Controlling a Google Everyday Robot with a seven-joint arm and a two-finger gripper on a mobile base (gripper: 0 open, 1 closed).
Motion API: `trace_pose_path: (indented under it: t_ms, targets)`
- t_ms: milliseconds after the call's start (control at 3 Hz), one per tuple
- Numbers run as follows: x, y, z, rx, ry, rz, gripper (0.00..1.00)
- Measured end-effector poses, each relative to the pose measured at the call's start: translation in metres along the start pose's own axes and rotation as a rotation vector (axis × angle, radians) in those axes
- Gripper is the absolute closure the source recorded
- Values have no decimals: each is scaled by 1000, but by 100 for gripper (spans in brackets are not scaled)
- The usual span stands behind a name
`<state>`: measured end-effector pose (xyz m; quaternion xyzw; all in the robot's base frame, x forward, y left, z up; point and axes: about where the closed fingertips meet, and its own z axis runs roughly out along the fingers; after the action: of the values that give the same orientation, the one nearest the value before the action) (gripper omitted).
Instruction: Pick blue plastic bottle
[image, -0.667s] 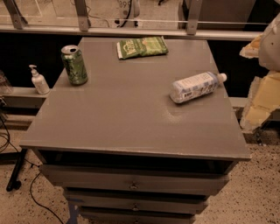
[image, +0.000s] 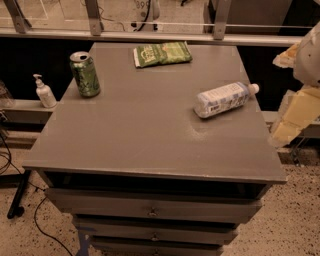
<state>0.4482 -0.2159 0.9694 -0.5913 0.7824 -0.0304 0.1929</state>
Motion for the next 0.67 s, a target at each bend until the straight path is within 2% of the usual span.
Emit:
trace_pose_path:
  t_ms: [333, 667]
  targets:
    - [-7, -29, 29, 53, -109, 31, 0]
    - [-16, -63, 62, 64, -203, 50, 0]
